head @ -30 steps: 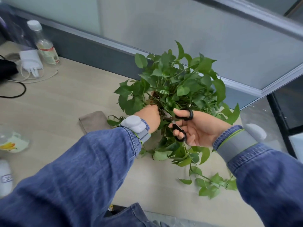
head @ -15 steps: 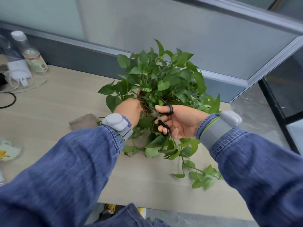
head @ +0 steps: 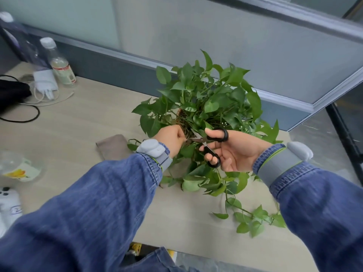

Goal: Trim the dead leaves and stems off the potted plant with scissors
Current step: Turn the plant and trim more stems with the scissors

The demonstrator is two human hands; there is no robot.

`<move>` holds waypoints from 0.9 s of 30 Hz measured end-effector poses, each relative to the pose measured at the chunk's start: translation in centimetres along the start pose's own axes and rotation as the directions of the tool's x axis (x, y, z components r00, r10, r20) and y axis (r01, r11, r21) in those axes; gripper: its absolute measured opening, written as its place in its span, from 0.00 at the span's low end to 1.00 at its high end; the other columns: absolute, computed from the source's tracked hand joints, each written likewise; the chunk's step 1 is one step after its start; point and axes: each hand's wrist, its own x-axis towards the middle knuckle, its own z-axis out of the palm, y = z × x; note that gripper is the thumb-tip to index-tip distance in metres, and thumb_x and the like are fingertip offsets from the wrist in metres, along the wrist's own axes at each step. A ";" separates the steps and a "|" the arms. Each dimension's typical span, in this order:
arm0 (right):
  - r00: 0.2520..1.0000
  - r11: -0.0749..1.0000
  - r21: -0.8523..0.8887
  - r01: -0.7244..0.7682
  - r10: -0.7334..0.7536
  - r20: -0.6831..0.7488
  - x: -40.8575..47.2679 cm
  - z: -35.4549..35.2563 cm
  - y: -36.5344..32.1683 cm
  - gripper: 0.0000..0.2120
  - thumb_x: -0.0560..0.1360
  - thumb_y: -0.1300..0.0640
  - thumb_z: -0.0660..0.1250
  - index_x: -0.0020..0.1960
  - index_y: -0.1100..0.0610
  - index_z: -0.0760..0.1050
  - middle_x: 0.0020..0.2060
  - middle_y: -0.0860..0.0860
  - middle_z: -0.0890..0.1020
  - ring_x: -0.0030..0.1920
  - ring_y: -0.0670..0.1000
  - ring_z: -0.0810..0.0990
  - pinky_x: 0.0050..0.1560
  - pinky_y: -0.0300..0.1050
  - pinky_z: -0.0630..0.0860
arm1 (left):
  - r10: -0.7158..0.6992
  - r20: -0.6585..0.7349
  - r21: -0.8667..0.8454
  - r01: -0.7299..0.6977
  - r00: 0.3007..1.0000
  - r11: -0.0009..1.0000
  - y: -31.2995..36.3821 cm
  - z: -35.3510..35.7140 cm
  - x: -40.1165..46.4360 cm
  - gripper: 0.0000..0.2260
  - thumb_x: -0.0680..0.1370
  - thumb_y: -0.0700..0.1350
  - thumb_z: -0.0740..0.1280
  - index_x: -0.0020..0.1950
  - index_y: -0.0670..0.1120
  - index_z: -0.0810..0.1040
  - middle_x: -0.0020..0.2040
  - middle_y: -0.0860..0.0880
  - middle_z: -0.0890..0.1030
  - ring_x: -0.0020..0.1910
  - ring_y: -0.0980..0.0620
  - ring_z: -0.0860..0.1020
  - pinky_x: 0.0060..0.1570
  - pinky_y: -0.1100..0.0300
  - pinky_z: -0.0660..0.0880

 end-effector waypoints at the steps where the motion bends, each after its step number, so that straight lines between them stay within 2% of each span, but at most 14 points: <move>1: 1.000 1.000 -0.006 -0.001 0.001 0.001 -0.1 -0.2 0.0 0.22 0.71 0.40 0.70 0.53 0.57 0.76 0.36 0.52 0.78 0.32 0.48 0.76 0.21 0.33 0.68 | 0.001 -0.016 -0.001 -0.001 1.000 1.000 -0.2 0.2 0.1 0.06 0.76 0.45 0.67 0.39 0.52 0.76 0.36 0.56 0.75 0.42 0.50 0.77 0.40 0.59 0.73; 6: 0.997 1.000 0.012 -0.009 0.008 0.077 -0.4 -1.0 -0.1 0.21 0.74 0.40 0.69 0.53 0.57 0.77 0.35 0.52 0.77 0.32 0.48 0.76 0.21 0.33 0.68 | -0.030 -0.096 -0.034 0.027 0.995 0.999 -0.9 0.5 0.4 0.07 0.77 0.46 0.64 0.40 0.53 0.73 0.37 0.52 0.77 0.37 0.48 0.75 0.36 0.59 0.70; 9: 0.995 0.998 0.058 -0.004 -0.002 0.105 0.2 -0.8 -0.2 0.20 0.75 0.40 0.68 0.52 0.58 0.78 0.35 0.52 0.77 0.32 0.47 0.76 0.21 0.32 0.67 | -0.036 -0.129 -0.013 0.034 0.991 0.999 -0.8 0.7 0.6 0.05 0.77 0.47 0.63 0.41 0.53 0.72 0.35 0.54 0.75 0.36 0.49 0.75 0.33 0.58 0.70; 12: 0.997 0.997 0.079 0.019 -0.025 0.076 1.4 -0.1 -0.1 0.19 0.75 0.40 0.67 0.51 0.57 0.77 0.35 0.51 0.77 0.31 0.46 0.75 0.21 0.31 0.65 | -0.010 -0.176 0.009 0.012 0.984 1.000 -0.8 0.8 0.6 0.05 0.78 0.47 0.62 0.42 0.53 0.71 0.35 0.55 0.73 0.35 0.50 0.73 0.29 0.60 0.65; 16: 0.998 0.994 0.091 0.058 -0.058 0.006 2.7 0.7 0.0 0.18 0.74 0.41 0.68 0.49 0.57 0.77 0.34 0.51 0.77 0.29 0.45 0.74 0.20 0.31 0.65 | 0.038 -0.175 0.038 -0.031 0.984 0.999 -0.8 0.8 0.4 0.04 0.78 0.47 0.61 0.43 0.51 0.70 0.38 0.51 0.75 0.37 0.46 0.75 0.36 0.55 0.72; 23: 0.998 0.981 0.180 0.067 -0.067 -0.008 4.0 1.4 0.4 0.18 0.74 0.41 0.69 0.47 0.57 0.77 0.35 0.51 0.78 0.30 0.46 0.75 0.22 0.32 0.68 | 0.044 -0.168 0.027 -0.040 0.985 0.999 -1.2 0.9 0.2 0.06 0.77 0.45 0.61 0.41 0.52 0.68 0.35 0.52 0.75 0.35 0.47 0.74 0.33 0.57 0.70; 27: 0.996 0.982 0.174 0.078 -0.069 -0.058 4.5 1.7 0.2 0.17 0.74 0.41 0.69 0.45 0.56 0.76 0.31 0.49 0.76 0.27 0.45 0.73 0.21 0.31 0.65 | 0.050 -0.150 0.038 -0.045 0.987 0.998 -1.2 0.8 0.3 0.07 0.76 0.44 0.61 0.40 0.53 0.66 0.34 0.54 0.73 0.34 0.48 0.73 0.31 0.57 0.67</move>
